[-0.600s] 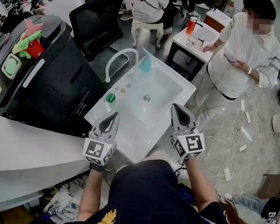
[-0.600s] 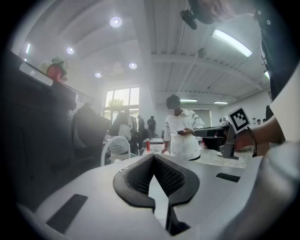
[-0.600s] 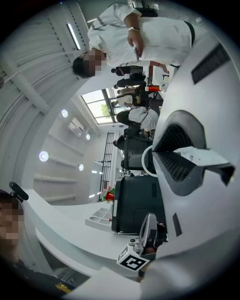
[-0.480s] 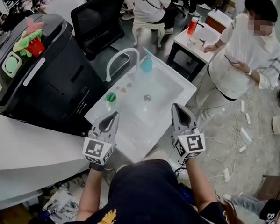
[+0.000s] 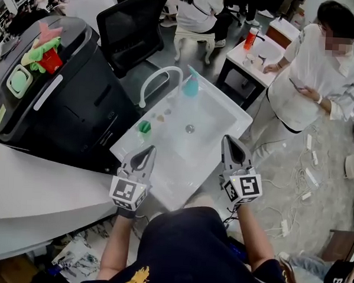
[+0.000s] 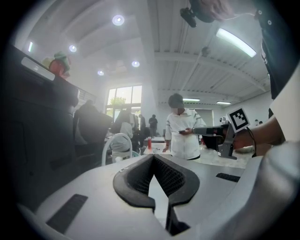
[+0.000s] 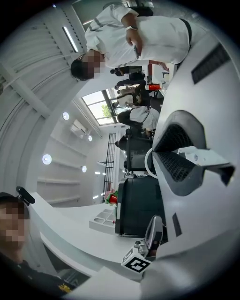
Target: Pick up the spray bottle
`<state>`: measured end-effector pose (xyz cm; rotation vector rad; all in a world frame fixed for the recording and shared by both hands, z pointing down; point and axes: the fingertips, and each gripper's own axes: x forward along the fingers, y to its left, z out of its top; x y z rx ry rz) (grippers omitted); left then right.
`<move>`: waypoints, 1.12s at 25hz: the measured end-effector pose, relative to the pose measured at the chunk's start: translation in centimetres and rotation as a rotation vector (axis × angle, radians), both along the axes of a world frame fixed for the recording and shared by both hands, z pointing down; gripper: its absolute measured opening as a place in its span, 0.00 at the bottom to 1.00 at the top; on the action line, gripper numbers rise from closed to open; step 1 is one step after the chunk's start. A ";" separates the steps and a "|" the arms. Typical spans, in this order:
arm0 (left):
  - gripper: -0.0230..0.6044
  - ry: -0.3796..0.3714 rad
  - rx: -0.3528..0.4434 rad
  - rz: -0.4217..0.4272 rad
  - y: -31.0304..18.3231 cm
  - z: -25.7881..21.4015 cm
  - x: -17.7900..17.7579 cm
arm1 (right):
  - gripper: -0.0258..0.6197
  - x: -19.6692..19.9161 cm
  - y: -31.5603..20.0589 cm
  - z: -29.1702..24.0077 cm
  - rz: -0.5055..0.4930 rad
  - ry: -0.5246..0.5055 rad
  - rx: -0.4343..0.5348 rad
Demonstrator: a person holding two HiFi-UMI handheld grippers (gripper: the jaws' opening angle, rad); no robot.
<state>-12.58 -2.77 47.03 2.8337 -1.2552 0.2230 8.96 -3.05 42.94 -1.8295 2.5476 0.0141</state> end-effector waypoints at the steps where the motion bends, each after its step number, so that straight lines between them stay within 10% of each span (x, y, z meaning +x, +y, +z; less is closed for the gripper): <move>1: 0.06 -0.004 -0.001 0.001 -0.2 -0.1 0.0 | 0.04 0.0 -0.4 0.0 -0.007 0.003 -0.003; 16: 0.06 -0.031 -0.036 -0.038 -4.7 -0.5 -0.2 | 0.09 1.3 -8.3 1.9 -0.028 0.023 -0.086; 28: 0.06 -0.035 -0.045 -0.052 -9.4 -0.4 1.6 | 0.42 2.4 -16.7 5.9 -0.062 0.035 -0.148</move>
